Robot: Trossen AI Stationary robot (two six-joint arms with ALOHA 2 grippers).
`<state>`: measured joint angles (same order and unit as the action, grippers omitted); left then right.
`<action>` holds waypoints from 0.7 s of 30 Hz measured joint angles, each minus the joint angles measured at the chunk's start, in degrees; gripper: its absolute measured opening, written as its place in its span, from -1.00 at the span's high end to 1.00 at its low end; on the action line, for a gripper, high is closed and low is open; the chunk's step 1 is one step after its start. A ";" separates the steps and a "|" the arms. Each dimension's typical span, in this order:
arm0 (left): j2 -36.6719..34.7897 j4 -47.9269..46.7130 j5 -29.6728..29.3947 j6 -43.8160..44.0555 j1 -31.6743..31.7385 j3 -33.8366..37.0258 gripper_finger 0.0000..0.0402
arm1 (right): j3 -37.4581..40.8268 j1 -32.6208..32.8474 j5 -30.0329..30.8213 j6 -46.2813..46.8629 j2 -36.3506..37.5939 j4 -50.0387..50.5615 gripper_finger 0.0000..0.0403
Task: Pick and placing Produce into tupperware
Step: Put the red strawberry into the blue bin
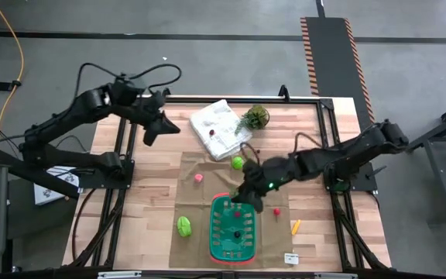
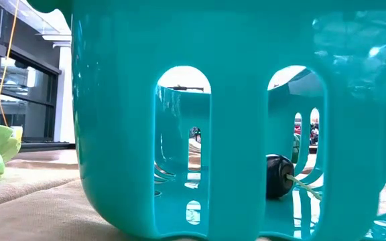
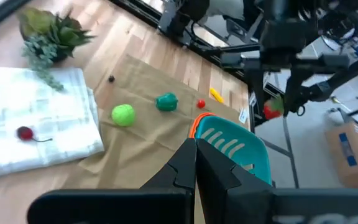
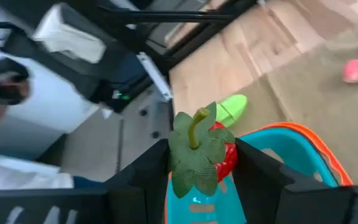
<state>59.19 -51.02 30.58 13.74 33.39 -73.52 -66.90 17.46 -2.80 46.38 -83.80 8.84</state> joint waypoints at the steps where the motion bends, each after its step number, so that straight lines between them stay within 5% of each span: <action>1: -0.88 -0.44 -0.92 -0.01 -0.02 0.00 1.00 | -1.85 1.09 1.80 0.31 -1.41 1.51 0.28; 9: -5.17 -5.35 -4.96 0.03 -0.02 -0.02 1.00 | -21.06 5.93 7.86 1.85 -15.99 26.61 0.28; 21: -7.00 -10.73 -7.81 -0.30 -0.02 -0.02 1.00 | -30.90 9.01 7.40 7.35 -28.64 36.09 0.28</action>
<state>52.19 -61.76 22.77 13.44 33.36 -73.54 -97.80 26.47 4.60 53.72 -112.44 44.93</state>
